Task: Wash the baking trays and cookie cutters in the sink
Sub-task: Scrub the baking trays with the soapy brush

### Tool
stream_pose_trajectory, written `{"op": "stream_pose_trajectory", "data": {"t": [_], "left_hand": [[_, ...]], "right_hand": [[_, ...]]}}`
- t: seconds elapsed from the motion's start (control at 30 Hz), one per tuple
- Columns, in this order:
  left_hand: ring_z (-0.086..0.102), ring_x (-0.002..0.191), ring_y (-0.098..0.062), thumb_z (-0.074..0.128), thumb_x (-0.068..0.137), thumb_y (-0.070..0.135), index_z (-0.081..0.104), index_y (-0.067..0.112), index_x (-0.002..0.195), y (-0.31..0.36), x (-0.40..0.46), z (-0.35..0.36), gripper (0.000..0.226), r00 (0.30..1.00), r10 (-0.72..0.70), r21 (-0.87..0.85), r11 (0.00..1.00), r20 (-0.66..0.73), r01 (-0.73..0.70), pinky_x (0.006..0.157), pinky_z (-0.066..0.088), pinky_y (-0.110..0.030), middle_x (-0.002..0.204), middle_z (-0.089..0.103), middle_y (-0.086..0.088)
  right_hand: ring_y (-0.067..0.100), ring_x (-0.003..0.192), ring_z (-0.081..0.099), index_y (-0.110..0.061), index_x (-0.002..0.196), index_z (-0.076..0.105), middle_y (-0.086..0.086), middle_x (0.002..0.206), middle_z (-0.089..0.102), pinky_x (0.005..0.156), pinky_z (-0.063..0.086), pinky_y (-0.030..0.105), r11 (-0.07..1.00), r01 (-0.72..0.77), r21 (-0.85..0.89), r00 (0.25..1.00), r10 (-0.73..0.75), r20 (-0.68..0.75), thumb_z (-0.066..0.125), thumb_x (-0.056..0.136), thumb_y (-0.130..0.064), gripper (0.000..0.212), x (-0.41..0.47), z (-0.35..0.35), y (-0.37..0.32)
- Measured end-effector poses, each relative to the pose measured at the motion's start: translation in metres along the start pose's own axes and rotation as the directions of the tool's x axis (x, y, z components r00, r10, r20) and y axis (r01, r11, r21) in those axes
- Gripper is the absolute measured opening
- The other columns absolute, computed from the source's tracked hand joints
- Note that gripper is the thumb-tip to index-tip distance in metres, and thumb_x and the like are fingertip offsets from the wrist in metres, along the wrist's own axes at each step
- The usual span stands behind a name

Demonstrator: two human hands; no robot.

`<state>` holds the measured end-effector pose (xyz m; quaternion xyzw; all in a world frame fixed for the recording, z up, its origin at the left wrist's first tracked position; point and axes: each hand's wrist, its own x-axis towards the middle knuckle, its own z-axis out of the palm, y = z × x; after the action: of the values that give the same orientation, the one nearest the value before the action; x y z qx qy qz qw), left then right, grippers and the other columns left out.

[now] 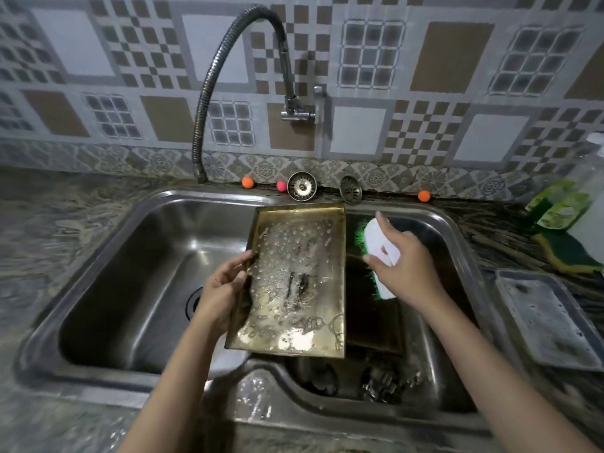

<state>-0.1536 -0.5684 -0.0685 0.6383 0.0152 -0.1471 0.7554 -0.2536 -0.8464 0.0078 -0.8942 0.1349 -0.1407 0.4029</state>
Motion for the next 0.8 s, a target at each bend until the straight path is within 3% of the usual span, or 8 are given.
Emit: {"op": "stream_pose_trajectory", "data": {"t": [0.1,0.17,0.23,0.3,0.4,0.57,0.7,0.8], "left_hand": [[0.055,0.054,-0.007,0.041,0.097,-0.004,0.063,0.02,0.114,0.013,0.01,-0.049,0.037,0.99,0.015,0.035,0.999,-0.139,-0.01,0.046,0.046,-0.018,0.086,0.065,-0.002],[0.062,0.076,-0.01,0.041,0.097,-0.003,0.063,0.02,0.116,0.015,0.021,-0.081,0.037,0.976,0.03,0.061,0.998,-0.214,-0.017,0.065,0.052,-0.021,0.098,0.067,0.0],[0.061,0.102,-0.016,0.043,0.097,-0.001,0.064,0.024,0.115,0.014,0.034,-0.114,0.038,0.966,0.029,0.111,0.994,-0.258,0.0,0.091,0.05,-0.033,0.116,0.063,-0.002],[0.057,0.111,-0.018,0.043,0.097,0.002,0.064,0.027,0.117,0.011,0.05,-0.141,0.038,0.956,0.012,0.165,0.985,-0.292,0.039,0.099,0.046,-0.04,0.124,0.06,-0.002],[0.054,0.113,-0.016,0.043,0.097,0.002,0.062,0.024,0.118,-0.001,0.075,-0.165,0.036,0.952,-0.015,0.232,0.968,-0.306,0.09,0.102,0.043,-0.039,0.123,0.057,0.0],[0.052,0.12,-0.02,0.044,0.095,-0.002,0.063,0.015,0.115,-0.035,0.109,-0.177,0.032,0.962,-0.065,0.346,0.925,-0.265,0.158,0.1,0.037,-0.027,0.124,0.058,-0.004],[0.054,0.115,-0.024,0.042,0.096,-0.001,0.062,0.015,0.119,-0.06,0.121,-0.183,0.035,0.956,-0.16,0.367,0.898,-0.245,0.244,0.104,0.042,-0.039,0.125,0.058,-0.007],[0.055,0.103,-0.022,0.042,0.094,-0.001,0.059,0.016,0.12,-0.074,0.129,-0.189,0.036,0.95,-0.181,0.405,0.872,-0.256,0.276,0.089,0.047,-0.031,0.125,0.059,-0.011]], "right_hand": [[0.01,0.087,0.05,-0.033,0.147,0.031,-0.007,0.091,0.041,0.064,0.032,0.01,0.99,-0.025,-0.136,1.0,0.026,0.008,0.072,0.084,-0.021,0.076,0.001,0.029,-0.027],[0.021,0.103,0.051,-0.033,0.147,0.033,-0.002,0.099,0.043,0.074,0.033,0.019,0.974,-0.045,-0.221,0.998,0.053,0.027,0.072,0.083,-0.023,0.076,0.003,0.047,-0.042],[0.026,0.111,0.051,-0.03,0.146,0.035,0.004,0.105,0.047,0.08,0.032,0.02,0.964,-0.045,-0.262,0.998,0.056,0.035,0.073,0.082,-0.021,0.075,0.004,0.066,-0.055],[0.028,0.112,0.052,-0.026,0.145,0.038,0.01,0.113,0.053,0.084,0.034,0.023,0.94,-0.029,-0.339,0.999,0.042,0.032,0.073,0.081,-0.019,0.073,0.004,0.083,-0.065],[0.029,0.108,0.056,-0.022,0.142,0.044,0.011,0.114,0.057,0.083,0.041,0.03,0.882,-0.009,-0.472,1.0,0.021,0.021,0.074,0.08,-0.02,0.069,0.0,0.103,-0.075],[0.03,0.106,0.06,-0.02,0.132,0.057,0.011,0.113,0.064,0.087,0.046,0.035,0.882,-0.061,-0.467,0.998,0.041,-0.052,0.079,0.073,-0.02,0.063,-0.007,0.125,-0.071],[0.021,0.114,0.059,-0.017,0.129,0.061,0.003,0.122,0.065,0.095,0.046,0.029,0.953,-0.183,-0.241,0.981,0.16,-0.112,0.082,0.07,-0.016,0.063,-0.012,0.129,-0.065],[0.015,0.113,0.057,-0.015,0.129,0.06,0.0,0.123,0.064,0.09,0.042,0.024,0.962,-0.245,-0.119,0.963,0.228,-0.142,0.084,0.069,-0.014,0.064,-0.015,0.128,-0.065]]}}
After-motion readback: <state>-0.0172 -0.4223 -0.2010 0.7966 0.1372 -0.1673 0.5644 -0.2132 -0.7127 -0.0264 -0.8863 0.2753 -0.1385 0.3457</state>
